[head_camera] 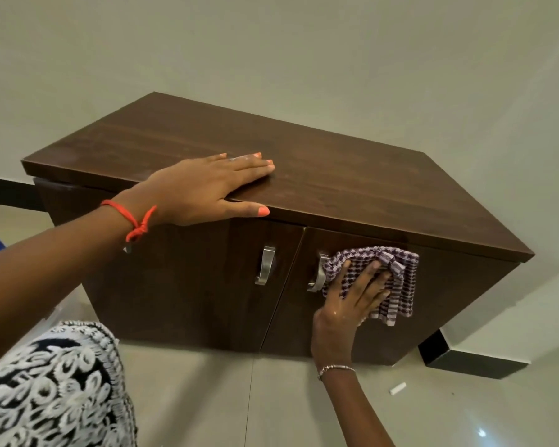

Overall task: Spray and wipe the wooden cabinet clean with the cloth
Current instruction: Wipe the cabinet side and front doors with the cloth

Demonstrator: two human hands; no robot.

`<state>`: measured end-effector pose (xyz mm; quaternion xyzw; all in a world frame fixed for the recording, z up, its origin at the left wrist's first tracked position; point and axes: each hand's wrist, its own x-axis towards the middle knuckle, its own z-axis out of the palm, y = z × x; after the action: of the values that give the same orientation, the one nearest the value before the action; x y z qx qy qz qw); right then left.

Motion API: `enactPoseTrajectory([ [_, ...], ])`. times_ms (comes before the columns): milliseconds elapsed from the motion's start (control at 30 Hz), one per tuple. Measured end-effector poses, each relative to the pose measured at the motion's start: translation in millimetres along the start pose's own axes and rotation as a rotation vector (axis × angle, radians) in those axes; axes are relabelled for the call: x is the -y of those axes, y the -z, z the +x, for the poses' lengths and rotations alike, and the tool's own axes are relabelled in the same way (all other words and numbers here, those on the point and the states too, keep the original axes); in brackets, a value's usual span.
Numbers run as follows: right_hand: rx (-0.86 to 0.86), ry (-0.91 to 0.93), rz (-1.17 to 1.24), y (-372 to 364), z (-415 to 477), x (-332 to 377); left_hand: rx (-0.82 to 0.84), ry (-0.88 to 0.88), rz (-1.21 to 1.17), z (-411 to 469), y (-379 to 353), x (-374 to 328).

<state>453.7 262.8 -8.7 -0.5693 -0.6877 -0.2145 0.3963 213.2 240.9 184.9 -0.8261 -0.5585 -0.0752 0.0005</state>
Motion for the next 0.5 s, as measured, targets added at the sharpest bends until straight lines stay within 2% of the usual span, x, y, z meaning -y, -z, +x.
enactPoseTrajectory([
  [167,0.082,0.056,0.011,-8,-24,-10,-0.012,0.01,0.0,0,-1,0],
  [333,0.029,0.121,-0.011,-15,-32,-23,-0.015,0.027,-0.001,0,-1,0],
  [500,0.082,0.06,0.014,-13,-52,-16,0.011,0.042,0.003,0,0,-2],
])
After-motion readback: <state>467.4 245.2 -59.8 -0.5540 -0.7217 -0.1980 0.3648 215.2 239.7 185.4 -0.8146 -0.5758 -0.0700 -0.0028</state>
